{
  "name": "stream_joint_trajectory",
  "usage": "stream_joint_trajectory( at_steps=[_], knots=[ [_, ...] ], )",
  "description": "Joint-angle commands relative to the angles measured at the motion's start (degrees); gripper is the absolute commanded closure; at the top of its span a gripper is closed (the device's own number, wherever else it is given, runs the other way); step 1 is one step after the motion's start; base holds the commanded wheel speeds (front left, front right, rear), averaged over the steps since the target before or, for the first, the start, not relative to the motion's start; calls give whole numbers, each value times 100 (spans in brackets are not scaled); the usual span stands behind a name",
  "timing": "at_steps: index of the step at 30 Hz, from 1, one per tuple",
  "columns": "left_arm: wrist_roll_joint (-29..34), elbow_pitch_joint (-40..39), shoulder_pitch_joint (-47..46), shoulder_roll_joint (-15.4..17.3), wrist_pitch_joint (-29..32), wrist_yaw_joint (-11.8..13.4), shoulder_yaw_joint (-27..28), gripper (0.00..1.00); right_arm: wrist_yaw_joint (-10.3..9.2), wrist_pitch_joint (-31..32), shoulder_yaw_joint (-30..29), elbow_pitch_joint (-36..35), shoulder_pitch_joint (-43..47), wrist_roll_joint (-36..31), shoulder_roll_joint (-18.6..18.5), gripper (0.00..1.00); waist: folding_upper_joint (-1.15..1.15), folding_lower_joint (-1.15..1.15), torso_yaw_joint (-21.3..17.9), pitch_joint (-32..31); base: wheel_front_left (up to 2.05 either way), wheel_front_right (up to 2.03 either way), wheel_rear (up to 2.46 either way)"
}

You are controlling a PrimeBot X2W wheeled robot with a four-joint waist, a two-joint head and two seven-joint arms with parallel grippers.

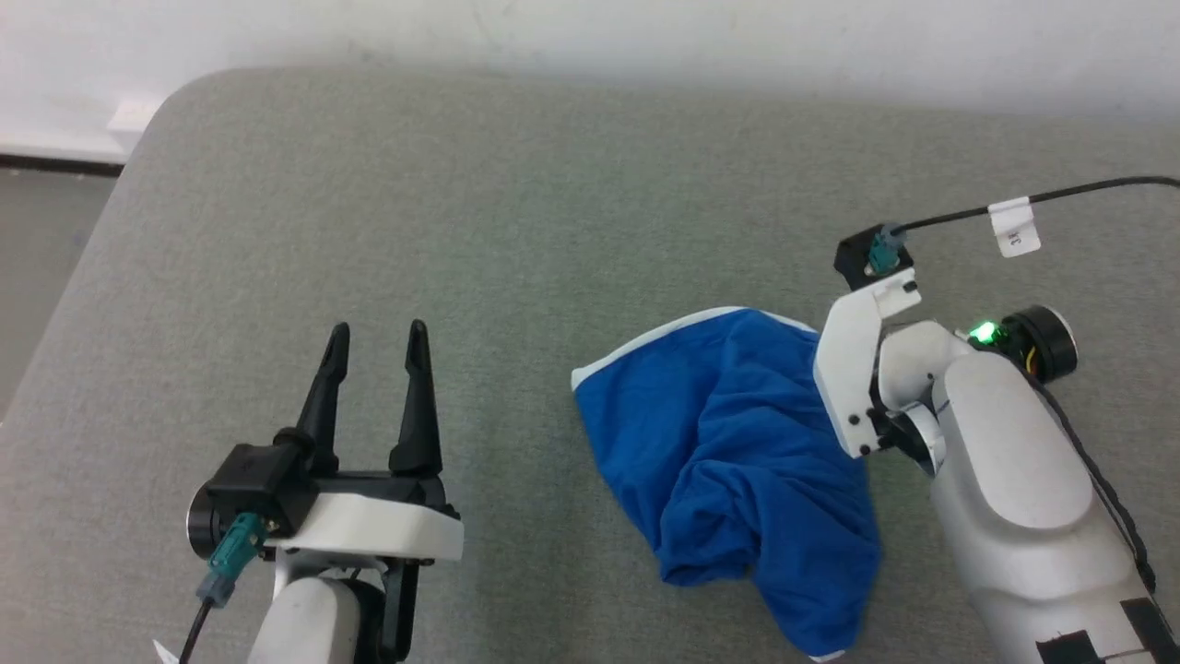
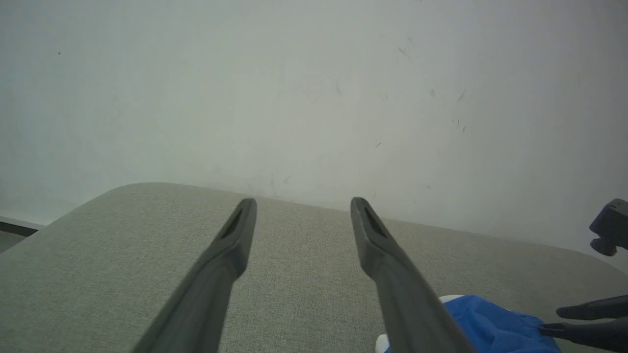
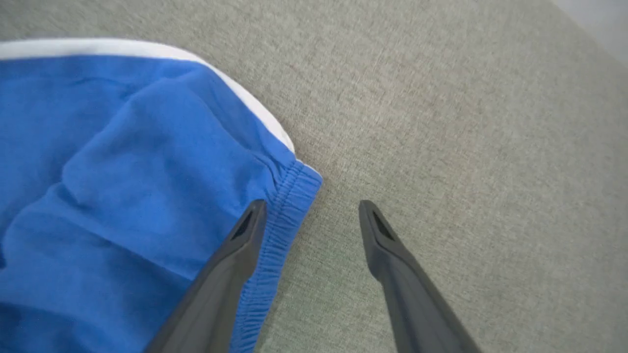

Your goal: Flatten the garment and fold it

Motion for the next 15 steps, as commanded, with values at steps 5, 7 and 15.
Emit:
stream_joint_trajectory(
  at_steps=[5,7,15],
  knots=[
    [61,72,-113,-74,-26,-116,93,0,-6,-109,132,448,43,33,1,0,0,-1,259,231,0,0,0],
    [60,100,-120,-87,-26,-138,105,0,-6,-164,210,586,77,94,-1,0,0,-1,262,252,0,0,0],
    [72,179,-125,-105,-26,-166,177,0,-6,-934,200,475,-205,602,-278,100,0,-1,35,103,0,0,0]
  ],
)
